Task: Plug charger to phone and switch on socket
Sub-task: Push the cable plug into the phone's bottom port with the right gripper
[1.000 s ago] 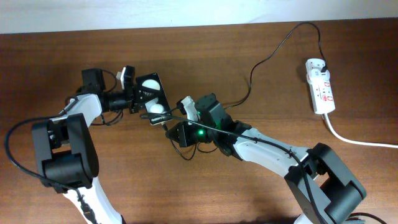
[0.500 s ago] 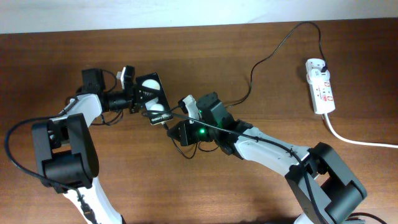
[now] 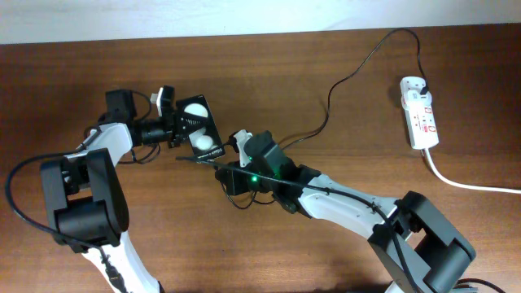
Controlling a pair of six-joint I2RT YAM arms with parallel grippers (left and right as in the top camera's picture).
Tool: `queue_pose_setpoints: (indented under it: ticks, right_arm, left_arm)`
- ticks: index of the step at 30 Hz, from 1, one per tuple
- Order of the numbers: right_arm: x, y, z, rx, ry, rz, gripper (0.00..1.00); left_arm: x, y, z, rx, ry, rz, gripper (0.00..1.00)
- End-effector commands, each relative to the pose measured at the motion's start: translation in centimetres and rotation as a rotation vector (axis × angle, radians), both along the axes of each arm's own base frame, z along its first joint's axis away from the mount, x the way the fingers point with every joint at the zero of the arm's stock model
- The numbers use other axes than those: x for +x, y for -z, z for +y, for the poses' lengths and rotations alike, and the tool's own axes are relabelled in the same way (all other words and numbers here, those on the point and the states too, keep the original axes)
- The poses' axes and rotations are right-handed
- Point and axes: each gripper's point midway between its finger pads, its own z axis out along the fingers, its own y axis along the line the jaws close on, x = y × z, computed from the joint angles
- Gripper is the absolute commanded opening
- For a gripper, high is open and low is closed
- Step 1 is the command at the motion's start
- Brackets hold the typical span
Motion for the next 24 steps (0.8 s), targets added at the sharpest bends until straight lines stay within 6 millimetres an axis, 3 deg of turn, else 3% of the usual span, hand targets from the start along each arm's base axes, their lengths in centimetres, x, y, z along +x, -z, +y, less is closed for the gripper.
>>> queue_pose_setpoints:
  ticks: [1,24]
  right_arm:
    - [2.3,-1.3,-0.5,0.007,0.101,-0.087,0.04]
    - [4.2,-4.3,0.2,0.097,0.139,-0.201,0.04]
  left_arm:
    - [-0.6,-2.5,-0.6,-0.065,0.033,-0.022,0.0]
    - [-0.8,-2.5,-1.1,-0.065,0.045,-0.022,0.0]
